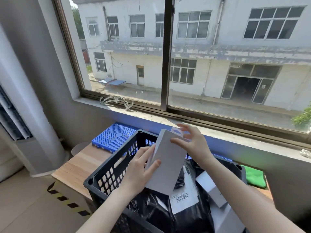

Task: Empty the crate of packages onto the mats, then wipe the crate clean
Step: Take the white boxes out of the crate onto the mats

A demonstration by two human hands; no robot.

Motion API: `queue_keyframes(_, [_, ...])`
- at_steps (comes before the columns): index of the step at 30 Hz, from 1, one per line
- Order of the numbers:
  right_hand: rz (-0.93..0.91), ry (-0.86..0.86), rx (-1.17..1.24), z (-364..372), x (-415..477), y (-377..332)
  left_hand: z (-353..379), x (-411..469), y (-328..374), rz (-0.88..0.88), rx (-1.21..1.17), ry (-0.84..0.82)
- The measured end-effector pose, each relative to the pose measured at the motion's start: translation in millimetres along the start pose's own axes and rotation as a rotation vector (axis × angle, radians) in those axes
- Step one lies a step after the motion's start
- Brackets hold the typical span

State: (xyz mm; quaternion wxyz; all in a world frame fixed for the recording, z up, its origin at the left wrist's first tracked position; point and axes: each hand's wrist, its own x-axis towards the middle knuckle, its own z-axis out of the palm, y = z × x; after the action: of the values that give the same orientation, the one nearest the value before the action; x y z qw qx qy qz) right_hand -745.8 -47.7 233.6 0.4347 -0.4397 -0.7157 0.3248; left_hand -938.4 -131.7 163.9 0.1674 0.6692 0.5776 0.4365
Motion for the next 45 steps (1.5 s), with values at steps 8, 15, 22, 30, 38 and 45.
queue_keyframes(8, [-0.025,0.141,0.245,71.1,11.3,-38.3,-62.0,1.9,-15.4,-0.1,-0.148,0.284])
queue_keyframes(15, [0.075,-0.011,0.301,173.6,22.8,-56.7,-137.4,20.2,-82.3,-0.142,-0.181,0.351])
queue_keyframes(22, [0.115,-0.086,0.404,295.7,49.3,-87.7,-222.8,43.7,-164.5,-0.191,-0.238,0.39])
queue_keyframes(30, [0.179,0.052,0.336,391.9,110.7,-85.4,-270.2,79.0,-253.3,-0.163,-0.166,0.288])
queue_keyframes(38, [0.263,-0.083,0.263,454.7,200.3,-35.7,-287.7,152.6,-345.0,-0.222,-0.146,0.087])
queue_keyframes(45, [0.422,-0.006,0.303,497.2,249.6,8.4,-276.5,198.4,-408.2,-0.205,-0.12,-0.196])
